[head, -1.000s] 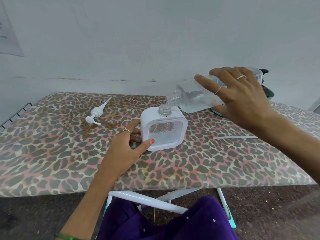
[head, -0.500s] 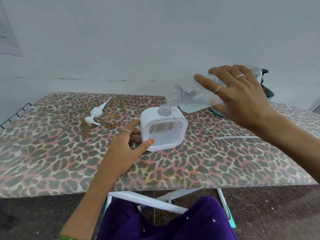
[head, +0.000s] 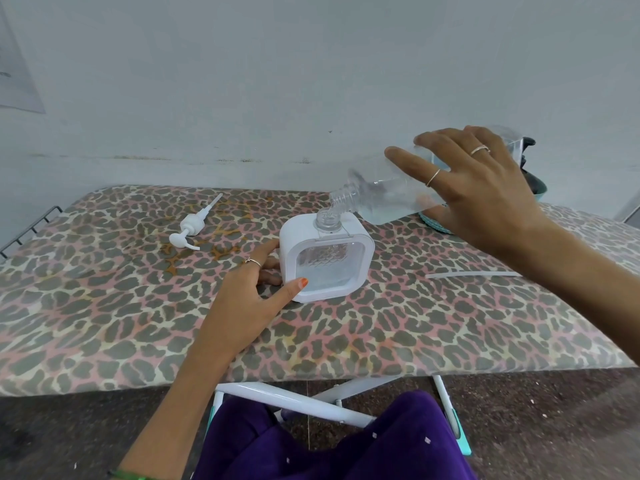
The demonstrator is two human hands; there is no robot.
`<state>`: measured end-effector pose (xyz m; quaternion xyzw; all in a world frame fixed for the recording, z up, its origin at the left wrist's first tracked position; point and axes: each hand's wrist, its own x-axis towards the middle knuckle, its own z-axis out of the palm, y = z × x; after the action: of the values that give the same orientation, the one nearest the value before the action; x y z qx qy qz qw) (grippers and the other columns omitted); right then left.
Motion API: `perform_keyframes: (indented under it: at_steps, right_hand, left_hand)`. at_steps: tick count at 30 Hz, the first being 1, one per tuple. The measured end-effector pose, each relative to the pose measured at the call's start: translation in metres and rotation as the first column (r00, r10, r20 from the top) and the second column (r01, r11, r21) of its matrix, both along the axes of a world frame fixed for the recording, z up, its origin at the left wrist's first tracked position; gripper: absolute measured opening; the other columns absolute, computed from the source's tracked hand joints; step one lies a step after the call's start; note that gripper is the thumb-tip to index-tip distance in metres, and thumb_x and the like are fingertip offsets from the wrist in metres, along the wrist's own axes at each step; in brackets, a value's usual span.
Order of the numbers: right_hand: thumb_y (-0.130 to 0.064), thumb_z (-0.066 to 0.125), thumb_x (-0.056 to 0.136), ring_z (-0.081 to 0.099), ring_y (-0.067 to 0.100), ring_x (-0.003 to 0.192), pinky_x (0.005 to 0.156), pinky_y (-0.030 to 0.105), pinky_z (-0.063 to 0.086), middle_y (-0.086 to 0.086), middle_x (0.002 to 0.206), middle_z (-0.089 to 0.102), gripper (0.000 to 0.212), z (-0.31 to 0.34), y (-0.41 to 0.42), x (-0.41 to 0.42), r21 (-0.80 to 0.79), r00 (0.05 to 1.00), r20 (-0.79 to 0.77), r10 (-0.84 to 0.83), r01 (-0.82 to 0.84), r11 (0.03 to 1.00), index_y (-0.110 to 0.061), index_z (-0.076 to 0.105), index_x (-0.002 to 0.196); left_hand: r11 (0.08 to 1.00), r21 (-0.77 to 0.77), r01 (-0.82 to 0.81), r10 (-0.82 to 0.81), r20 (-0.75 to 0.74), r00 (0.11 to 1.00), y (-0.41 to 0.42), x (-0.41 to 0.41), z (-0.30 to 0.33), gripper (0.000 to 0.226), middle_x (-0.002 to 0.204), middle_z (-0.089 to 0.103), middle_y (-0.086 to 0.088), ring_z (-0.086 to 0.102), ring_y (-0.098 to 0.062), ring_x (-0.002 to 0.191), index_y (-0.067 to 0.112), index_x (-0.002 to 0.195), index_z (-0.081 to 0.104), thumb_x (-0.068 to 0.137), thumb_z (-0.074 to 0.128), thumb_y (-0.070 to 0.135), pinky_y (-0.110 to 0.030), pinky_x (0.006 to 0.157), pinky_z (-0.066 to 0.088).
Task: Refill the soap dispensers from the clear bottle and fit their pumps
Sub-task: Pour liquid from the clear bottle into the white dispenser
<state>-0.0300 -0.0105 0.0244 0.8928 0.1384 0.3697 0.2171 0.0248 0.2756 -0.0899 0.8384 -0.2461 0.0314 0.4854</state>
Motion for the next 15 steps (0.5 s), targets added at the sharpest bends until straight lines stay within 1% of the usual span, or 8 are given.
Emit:
perform_keyframes:
  at_steps: [9, 15]
  right_hand:
    - [-0.004, 0.079, 0.070, 0.053, 0.040, 0.114, 0.097, 0.055, 0.037, 0.020, 0.125, 0.055, 0.081, 0.0001, -0.0004, 0.0008, -0.009, 1.000, 0.014, 0.008, -0.008, 1.000, -0.021, 0.040, 0.138]
    - [-0.005, 0.080, 0.069, 0.053, 0.039, 0.114, 0.098, 0.055, 0.037, 0.019, 0.125, 0.056, 0.080, 0.0005, -0.0007, 0.0004, -0.015, 1.000, 0.020, 0.005, -0.005, 1.000, -0.021, 0.043, 0.138]
  left_hand:
    - [1.000, -0.004, 0.007, -0.007, 0.001, 1.000, -0.0004, 0.0000, -0.0002, 0.063, 0.102, 0.059, 0.026, 0.057, 0.014, 0.093, 0.031, 0.138, 0.041, 0.081, 0.069, 0.039, 0.002, 0.072, 0.041]
    - [1.000, -0.008, 0.004, -0.004, -0.002, 1.000, -0.0001, 0.0006, -0.0015, 0.065, 0.106, 0.062, 0.020, 0.059, 0.009, 0.092, 0.031, 0.139, 0.041, 0.081, 0.069, 0.041, -0.002, 0.075, 0.043]
